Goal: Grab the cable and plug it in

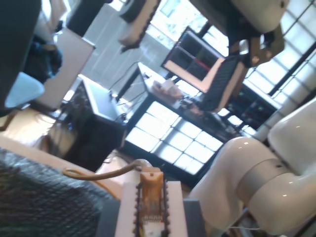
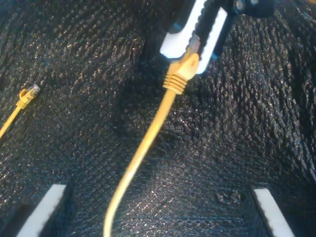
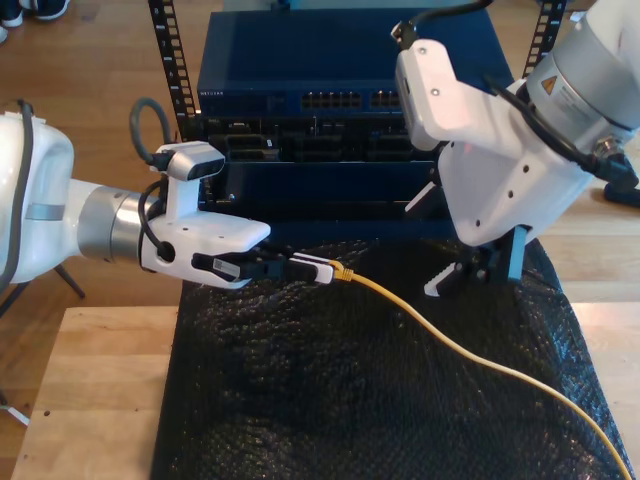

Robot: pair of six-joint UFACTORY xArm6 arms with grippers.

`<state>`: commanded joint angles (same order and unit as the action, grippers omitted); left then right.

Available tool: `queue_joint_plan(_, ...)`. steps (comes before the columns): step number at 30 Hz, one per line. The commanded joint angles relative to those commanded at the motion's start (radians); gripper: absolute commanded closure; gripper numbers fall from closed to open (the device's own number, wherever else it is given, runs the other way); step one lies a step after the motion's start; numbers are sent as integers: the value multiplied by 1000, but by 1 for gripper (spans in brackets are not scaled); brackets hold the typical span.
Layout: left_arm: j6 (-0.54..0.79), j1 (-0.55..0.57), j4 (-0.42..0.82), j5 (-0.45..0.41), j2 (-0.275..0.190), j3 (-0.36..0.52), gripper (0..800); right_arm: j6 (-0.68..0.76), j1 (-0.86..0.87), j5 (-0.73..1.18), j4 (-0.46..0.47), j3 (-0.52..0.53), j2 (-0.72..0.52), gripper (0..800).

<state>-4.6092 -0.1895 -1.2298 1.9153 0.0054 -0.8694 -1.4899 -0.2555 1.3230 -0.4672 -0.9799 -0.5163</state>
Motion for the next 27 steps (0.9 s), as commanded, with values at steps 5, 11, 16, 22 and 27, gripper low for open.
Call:
queue_joint_plan(5,-37,-18,-3,49,20,-6,795,-38,-3,-64,-23,35,-51,0)
queue_joint_plan(11,-46,-48,-43,127,54,-38,793,-126,-8,-130,-77,78,-135,1)
queue_joint_plan(16,-48,-86,-78,184,89,-44,792,-196,-46,-181,-155,89,-155,1)
queue_joint_plan(22,-57,-101,-80,229,97,-46,792,-221,-109,-339,-190,160,-190,1)
queue_joint_plan(27,-112,-104,-81,259,106,-44,792,-255,-196,-457,-192,226,-192,1)
